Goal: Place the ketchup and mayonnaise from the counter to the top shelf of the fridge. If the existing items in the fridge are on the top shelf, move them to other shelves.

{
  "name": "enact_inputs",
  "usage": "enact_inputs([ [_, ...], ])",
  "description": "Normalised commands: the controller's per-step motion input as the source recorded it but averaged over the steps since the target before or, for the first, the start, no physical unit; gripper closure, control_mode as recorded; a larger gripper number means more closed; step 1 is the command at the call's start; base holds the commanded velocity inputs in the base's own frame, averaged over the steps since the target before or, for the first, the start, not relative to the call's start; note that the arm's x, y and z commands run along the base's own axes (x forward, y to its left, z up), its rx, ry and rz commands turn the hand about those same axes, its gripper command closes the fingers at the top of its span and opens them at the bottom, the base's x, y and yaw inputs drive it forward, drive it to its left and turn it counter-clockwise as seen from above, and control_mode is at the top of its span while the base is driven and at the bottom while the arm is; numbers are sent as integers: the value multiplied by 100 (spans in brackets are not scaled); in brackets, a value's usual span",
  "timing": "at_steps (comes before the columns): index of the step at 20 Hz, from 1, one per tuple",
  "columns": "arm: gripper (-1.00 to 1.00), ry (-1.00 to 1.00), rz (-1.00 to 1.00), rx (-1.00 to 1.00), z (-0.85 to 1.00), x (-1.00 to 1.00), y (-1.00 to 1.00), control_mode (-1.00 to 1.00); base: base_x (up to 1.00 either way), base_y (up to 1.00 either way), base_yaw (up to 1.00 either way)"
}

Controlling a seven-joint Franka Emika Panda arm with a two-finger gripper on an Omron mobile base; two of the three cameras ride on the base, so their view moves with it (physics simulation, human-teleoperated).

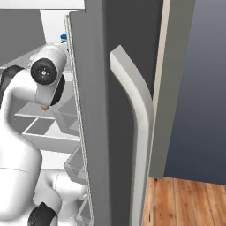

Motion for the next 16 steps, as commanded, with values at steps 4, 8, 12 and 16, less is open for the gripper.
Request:
enact_inputs([
  [4, -100, -9, 20, -26, 0, -100, 45, -100, 0, 0, 0],
  [8, -100, 0, 17, -29, -2, -100, 40, -100, 0, 0, 0],
  [12, -100, 0, 12, -23, -19, -100, 11, -100, 0, 0, 0],
  [16, -100, -15, 11, -2, -27, -75, -20, -100, 0, 0, 0],
])
